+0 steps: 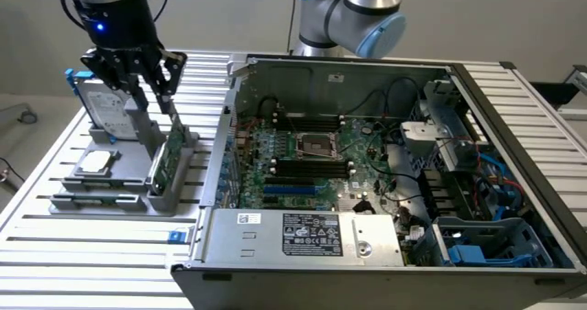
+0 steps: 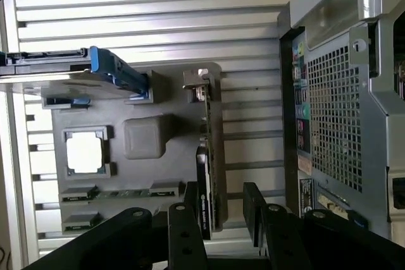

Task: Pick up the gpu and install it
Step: 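Pick up the gpu and move the gpu toward the slot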

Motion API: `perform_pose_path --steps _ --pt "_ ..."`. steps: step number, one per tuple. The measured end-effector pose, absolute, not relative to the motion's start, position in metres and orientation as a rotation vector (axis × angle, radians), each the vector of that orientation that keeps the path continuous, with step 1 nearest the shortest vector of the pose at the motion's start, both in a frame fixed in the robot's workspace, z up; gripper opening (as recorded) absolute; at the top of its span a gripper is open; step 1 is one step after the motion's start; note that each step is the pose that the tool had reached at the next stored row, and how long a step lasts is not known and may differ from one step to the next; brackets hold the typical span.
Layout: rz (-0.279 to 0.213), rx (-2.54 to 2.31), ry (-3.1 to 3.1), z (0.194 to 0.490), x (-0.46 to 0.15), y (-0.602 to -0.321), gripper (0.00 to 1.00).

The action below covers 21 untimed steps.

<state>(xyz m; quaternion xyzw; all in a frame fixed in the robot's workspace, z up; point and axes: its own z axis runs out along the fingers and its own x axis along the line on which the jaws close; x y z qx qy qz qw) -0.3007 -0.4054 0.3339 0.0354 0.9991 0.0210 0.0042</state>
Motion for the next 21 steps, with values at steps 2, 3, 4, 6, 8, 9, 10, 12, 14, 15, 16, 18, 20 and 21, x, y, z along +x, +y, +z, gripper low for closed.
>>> perform_pose_path --steps 2,3,4,6,8,9,10,12,14,15,16,18,20,21 --pt "0.066 0.110 3.131 0.330 -0.301 -0.408 0.42" --pt "0.066 0.109 3.131 0.329 -0.301 -0.409 0.42" --pt "0.066 0.108 3.131 0.327 -0.301 -0.411 0.42" --pt "0.066 0.103 3.134 0.323 -0.301 -0.415 0.42" --pt "0.066 0.094 3.137 0.320 -0.301 -0.419 0.42" --pt "0.066 0.089 3.139 0.318 -0.301 -0.421 0.42" --pt "0.066 0.081 3.142 0.316 -0.301 -0.422 0.42" --pt "0.067 0.063 3.145 0.312 -0.301 -0.425 0.42" --pt "0.067 0.040 3.147 0.309 -0.301 -0.426 0.42" --pt "0.067 0.027 3.147 0.307 -0.301 -0.426 0.42" --pt "0.067 0.013 3.148 0.305 -0.301 -0.426 0.42" --pt "0.067 -0.013 3.148 0.301 -0.301 -0.426 0.42" --pt "0.067 -0.039 3.148 0.298 -0.302 -0.426 0.42" --pt "0.067 -0.049 3.148 0.296 -0.303 -0.426 0.42"
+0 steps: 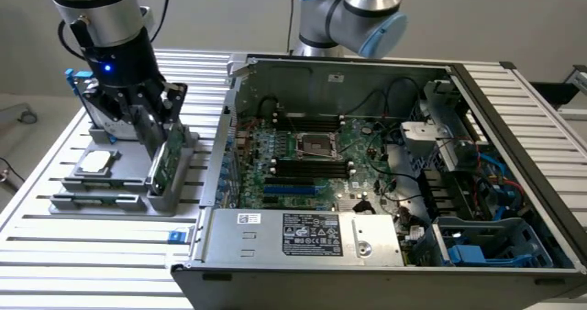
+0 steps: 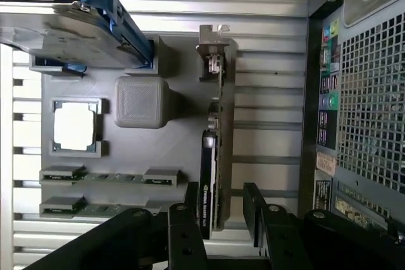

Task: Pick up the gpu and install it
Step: 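Pick up the gpu and move the gpu toward the slot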

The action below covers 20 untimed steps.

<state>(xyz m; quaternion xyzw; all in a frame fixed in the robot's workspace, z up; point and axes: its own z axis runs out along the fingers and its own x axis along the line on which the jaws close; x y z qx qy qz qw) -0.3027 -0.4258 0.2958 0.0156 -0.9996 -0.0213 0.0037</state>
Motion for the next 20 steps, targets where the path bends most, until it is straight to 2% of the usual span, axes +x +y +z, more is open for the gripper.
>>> perform_pose_path --steps 20 --pt "-0.066 0.131 -3.133 0.260 -0.308 -0.415 0.42"
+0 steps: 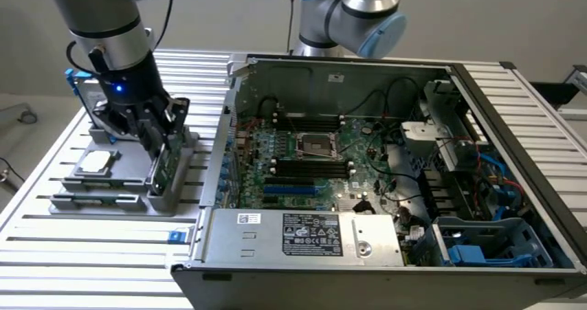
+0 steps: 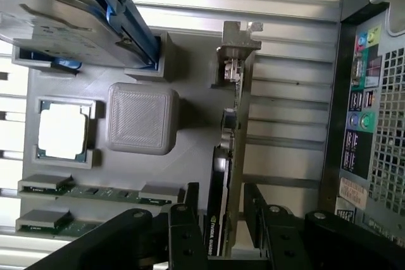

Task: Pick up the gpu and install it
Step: 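Pick up the gpu and move the gpu toward the slot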

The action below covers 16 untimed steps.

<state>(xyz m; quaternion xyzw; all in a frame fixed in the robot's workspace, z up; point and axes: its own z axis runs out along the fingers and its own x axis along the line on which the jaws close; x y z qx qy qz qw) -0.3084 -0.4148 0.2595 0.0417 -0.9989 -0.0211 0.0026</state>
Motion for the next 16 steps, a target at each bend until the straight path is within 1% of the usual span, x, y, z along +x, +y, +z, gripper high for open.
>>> perform_pose_path --steps 6,12,14,16 --pt "-0.066 0.132 -3.135 0.249 -0.309 -0.413 0.42" --pt "-0.066 0.132 -3.135 0.245 -0.309 -0.412 0.42" --pt "-0.066 0.132 -3.135 0.245 -0.309 -0.413 0.40" --pt "-0.066 0.131 -3.135 0.245 -0.309 -0.413 0.27"
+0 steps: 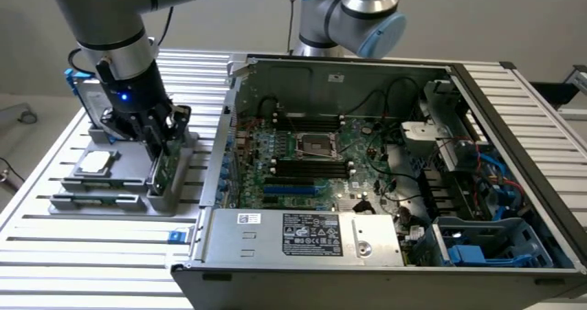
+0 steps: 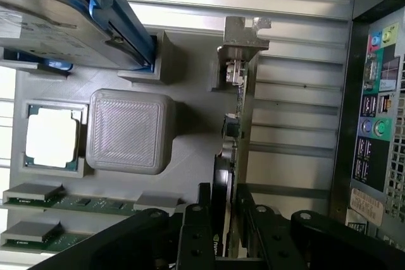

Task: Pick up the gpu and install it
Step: 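Pick up the gpu and move the gpu toward the slot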

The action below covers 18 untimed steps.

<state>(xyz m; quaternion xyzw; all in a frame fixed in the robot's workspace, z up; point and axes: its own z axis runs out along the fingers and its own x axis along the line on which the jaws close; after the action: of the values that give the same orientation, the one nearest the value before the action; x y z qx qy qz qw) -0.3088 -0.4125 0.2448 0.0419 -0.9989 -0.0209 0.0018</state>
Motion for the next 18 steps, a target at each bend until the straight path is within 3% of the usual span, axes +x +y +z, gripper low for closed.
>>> perform_pose_path --steps 18 --pt "-0.066 0.131 -3.135 0.2446 -0.3023 -0.4125 0.27"
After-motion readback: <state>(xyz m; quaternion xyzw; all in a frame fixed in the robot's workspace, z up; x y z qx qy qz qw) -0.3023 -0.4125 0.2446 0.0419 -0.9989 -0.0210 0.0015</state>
